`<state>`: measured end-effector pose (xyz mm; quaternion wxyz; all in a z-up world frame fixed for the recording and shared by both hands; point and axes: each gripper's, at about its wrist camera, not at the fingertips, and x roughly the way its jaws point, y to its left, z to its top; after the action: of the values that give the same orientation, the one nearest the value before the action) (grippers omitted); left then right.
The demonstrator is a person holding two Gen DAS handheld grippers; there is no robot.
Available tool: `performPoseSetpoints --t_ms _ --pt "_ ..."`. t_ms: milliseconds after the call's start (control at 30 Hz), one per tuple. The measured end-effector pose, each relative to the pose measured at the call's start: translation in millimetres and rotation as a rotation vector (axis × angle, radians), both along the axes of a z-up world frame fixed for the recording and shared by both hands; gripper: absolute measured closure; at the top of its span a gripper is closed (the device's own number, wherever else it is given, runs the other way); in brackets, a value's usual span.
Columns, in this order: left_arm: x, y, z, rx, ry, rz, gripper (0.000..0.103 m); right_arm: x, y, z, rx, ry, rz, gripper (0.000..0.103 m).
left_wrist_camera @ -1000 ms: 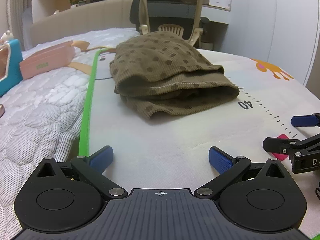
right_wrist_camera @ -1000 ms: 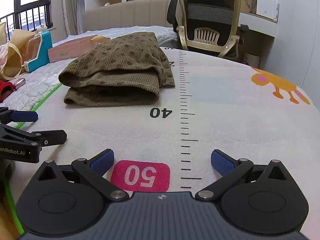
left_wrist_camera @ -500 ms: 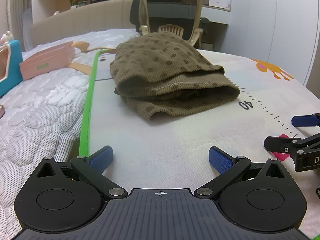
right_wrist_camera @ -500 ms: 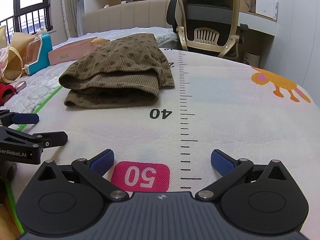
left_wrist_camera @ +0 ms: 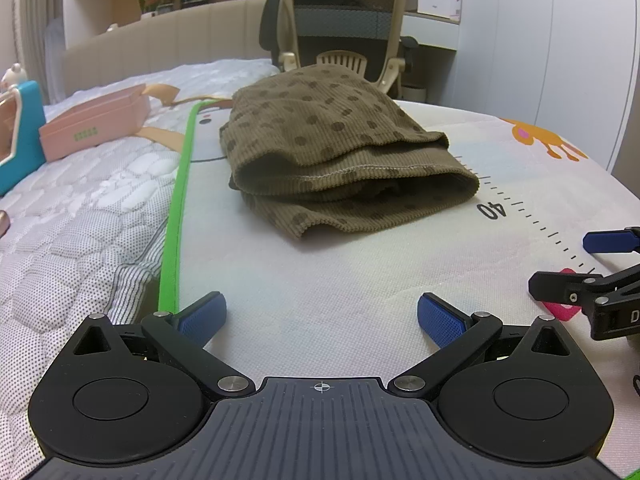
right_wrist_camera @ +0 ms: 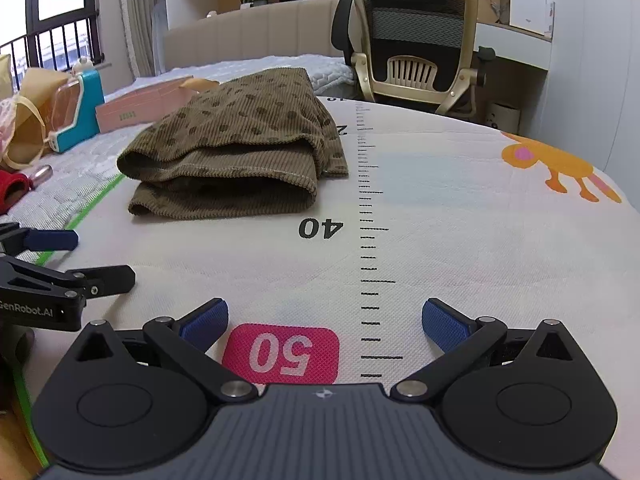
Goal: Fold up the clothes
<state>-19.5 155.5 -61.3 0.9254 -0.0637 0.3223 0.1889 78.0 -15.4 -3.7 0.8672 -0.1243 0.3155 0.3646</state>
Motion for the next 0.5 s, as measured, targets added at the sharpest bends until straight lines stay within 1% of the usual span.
performPoseSetpoints --t_ms 33,500 --pt "-0.1 0.1 0.1 0.0 0.0 0.0 0.0 -1.4 1.5 0.0 -0.011 -0.007 -0.003 0.0" --pt "0.1 1.2 0.5 -0.003 0.002 -0.002 0.0 -1.4 -0.2 -0.7 -0.006 -0.01 0.001 0.0"
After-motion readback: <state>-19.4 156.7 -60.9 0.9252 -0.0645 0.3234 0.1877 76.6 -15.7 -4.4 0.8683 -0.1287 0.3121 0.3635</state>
